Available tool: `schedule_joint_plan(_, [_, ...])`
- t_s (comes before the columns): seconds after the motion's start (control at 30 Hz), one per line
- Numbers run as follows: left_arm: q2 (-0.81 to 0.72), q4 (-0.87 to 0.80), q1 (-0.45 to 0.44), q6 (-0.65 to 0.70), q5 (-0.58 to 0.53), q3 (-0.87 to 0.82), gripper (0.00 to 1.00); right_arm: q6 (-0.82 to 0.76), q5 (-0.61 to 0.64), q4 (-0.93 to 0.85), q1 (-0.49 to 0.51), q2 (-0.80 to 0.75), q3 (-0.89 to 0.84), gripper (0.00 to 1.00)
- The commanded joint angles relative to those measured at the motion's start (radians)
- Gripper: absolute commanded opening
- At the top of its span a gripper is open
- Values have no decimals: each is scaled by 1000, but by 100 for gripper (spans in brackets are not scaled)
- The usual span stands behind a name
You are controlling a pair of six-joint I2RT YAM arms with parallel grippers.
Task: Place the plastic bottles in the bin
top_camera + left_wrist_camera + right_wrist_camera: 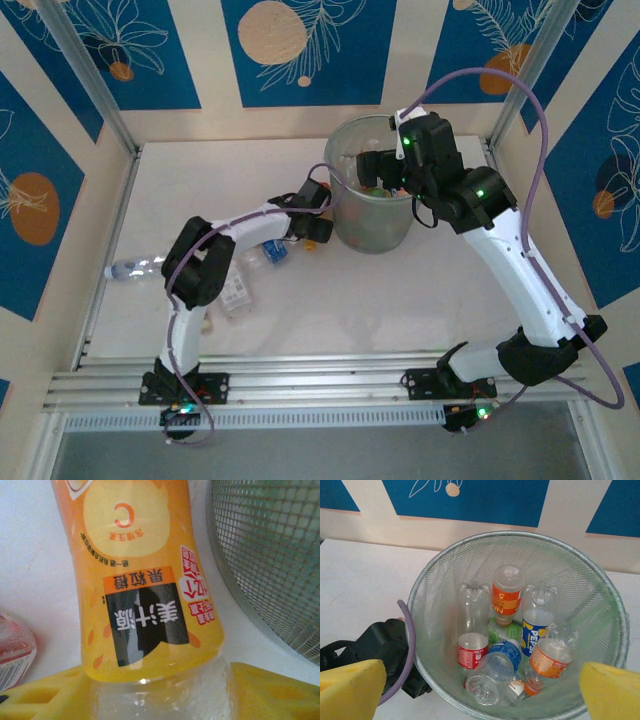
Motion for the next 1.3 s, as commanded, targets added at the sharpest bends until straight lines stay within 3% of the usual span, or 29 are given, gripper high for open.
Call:
schedule_joint_plan(0.0, [27,-35,8,-4,-10,1,56,4,18,25,3,-25,-15,99])
schedule_joint_plan(0.13, [-26,-31,9,-9,-18,-19,47,2,22,34,4,-29,-22,99])
schedule_joint_plan(0.87, [-485,-38,8,-33,-262,-198,46,36,9,84,4,-41,-58,99])
schedule_joint_plan(1.07, [-678,21,8,12,-333,-272,45,86,-88,128,-21,-40,-71,99])
schedule_joint_plan(1.27, [-831,235,8,120,-249,-367,46,168,-280,239,-64,-38,-103,99])
